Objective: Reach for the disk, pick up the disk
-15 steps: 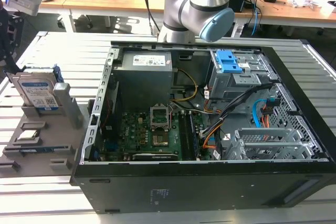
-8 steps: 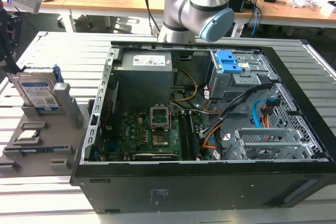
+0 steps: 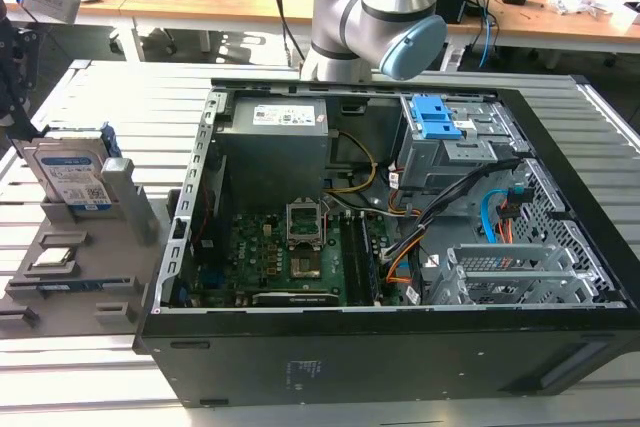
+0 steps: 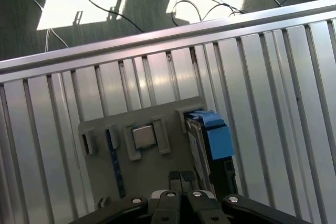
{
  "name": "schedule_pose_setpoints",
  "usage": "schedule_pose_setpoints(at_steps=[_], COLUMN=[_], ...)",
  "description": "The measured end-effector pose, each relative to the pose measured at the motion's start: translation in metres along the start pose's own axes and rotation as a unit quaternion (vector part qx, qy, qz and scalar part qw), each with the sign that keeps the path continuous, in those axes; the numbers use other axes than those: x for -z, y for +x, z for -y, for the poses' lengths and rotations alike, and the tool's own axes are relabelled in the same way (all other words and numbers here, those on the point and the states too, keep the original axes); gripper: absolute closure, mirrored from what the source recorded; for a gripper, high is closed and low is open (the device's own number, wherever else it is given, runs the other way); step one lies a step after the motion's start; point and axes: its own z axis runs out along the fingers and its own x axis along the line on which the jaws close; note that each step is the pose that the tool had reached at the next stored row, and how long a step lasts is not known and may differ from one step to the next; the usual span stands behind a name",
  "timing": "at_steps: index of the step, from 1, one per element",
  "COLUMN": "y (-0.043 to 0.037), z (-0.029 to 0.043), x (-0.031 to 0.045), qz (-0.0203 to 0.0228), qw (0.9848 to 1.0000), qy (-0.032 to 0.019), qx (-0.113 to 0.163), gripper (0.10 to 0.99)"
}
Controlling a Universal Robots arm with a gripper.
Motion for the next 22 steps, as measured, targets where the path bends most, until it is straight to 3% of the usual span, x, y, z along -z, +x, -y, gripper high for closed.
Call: schedule_pose_setpoints(at_steps=[8, 16, 22], y=[-0.0001, -0.0001, -0.0001], z=[0.0003, 0.0006, 0.0007], x=[0.0000, 0.0000, 0.0000], qz=[-0.0019, -0.0038, -0.0051], qw=[0.9988, 0.9949, 0.9911], qy=[0.0000, 0.0001, 0.0001], qx=[0.049, 0.100, 0.133], gripper=[0.980, 0.980, 0.980])
